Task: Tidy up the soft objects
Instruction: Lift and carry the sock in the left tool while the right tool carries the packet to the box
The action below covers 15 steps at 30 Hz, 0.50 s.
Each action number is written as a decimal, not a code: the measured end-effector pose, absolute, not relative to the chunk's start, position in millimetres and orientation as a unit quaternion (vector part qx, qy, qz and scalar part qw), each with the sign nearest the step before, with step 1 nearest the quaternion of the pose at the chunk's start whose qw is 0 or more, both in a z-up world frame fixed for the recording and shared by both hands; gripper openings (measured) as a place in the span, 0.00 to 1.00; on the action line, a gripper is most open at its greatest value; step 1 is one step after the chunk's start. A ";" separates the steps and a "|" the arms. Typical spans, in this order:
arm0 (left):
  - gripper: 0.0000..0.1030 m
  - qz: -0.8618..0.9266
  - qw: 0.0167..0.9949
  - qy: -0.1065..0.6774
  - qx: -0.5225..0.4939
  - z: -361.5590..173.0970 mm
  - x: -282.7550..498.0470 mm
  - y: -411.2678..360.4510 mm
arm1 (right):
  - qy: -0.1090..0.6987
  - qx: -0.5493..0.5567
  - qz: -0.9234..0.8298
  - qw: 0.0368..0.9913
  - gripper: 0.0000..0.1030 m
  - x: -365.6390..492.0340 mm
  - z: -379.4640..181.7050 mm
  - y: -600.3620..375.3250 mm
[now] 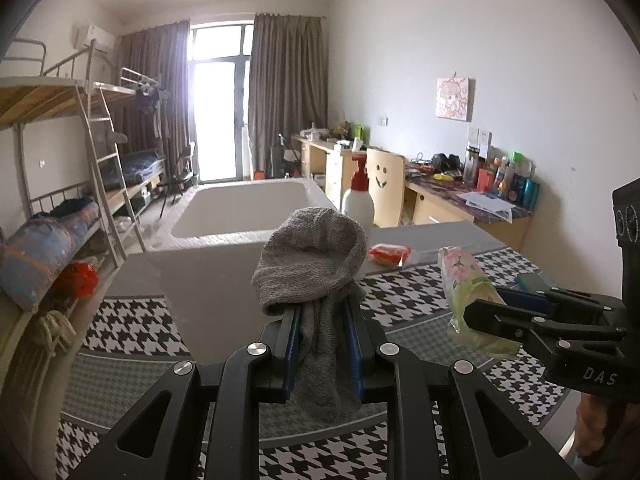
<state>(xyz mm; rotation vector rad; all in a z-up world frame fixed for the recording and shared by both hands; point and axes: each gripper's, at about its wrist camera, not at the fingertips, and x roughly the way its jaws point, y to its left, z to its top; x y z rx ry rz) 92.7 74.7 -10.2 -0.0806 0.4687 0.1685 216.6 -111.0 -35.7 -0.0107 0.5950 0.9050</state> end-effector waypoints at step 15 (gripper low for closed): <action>0.22 0.091 0.972 0.214 -0.033 -0.1 91.9 82.0 | 0.266 -0.018 0.446 0.855 0.37 216.1 -24.0 -97.8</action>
